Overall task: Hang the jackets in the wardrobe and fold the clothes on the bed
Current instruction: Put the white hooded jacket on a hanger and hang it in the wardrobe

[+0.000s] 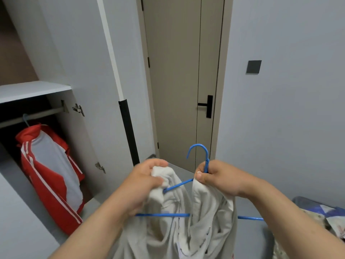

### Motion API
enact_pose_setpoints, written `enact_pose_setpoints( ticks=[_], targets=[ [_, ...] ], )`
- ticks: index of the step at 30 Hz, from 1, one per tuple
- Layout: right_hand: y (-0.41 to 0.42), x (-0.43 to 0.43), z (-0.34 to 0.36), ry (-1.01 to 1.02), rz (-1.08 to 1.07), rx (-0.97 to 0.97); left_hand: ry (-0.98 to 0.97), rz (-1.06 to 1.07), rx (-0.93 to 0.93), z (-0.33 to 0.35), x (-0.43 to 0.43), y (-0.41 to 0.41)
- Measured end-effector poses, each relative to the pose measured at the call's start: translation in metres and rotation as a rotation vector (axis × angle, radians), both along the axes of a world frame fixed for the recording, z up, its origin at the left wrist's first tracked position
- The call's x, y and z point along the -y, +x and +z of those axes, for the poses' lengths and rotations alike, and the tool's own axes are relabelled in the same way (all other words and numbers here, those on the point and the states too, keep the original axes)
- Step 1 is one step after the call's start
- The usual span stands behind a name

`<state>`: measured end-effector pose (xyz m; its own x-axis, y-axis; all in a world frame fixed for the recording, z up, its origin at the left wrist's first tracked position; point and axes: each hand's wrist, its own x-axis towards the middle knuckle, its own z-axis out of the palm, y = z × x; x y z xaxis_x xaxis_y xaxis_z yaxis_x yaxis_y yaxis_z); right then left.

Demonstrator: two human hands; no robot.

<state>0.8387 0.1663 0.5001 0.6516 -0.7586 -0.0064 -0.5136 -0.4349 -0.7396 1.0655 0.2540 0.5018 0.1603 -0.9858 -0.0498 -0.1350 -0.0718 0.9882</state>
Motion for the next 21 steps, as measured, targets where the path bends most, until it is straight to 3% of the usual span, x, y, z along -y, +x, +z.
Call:
enact_pose_setpoints(
  ticks=[2, 6, 9, 12, 14, 18, 21],
  targets=[
    [-0.01, 0.003, -0.002, 0.016, -0.021, -0.043, 0.016, 0.133, -0.207, 0.007, 0.002, 0.016],
    [-0.024, 0.005, -0.012, 0.001, -0.044, -0.146, -0.027, 0.291, -0.307, 0.018, 0.001, 0.05],
    [-0.022, 0.001, -0.014, 0.012, -0.066, -0.109, -0.08, 0.247, -0.366, 0.022, 0.001, 0.047],
    [-0.013, -0.009, -0.005, 0.082, -0.01, 0.082, -0.145, 0.119, -0.324, 0.024, 0.001, 0.029],
    [-0.009, -0.014, 0.004, 0.137, 0.035, 0.22, -0.172, 0.047, -0.147, 0.024, 0.0, 0.019],
    [-0.011, -0.021, 0.021, 0.218, 0.116, 0.362, -0.34, 0.02, 0.786, 0.012, 0.003, 0.006],
    [-0.014, -0.024, 0.027, 0.188, 0.118, 0.392, -0.38, -0.136, 0.868, 0.006, 0.005, 0.008]
  ],
)
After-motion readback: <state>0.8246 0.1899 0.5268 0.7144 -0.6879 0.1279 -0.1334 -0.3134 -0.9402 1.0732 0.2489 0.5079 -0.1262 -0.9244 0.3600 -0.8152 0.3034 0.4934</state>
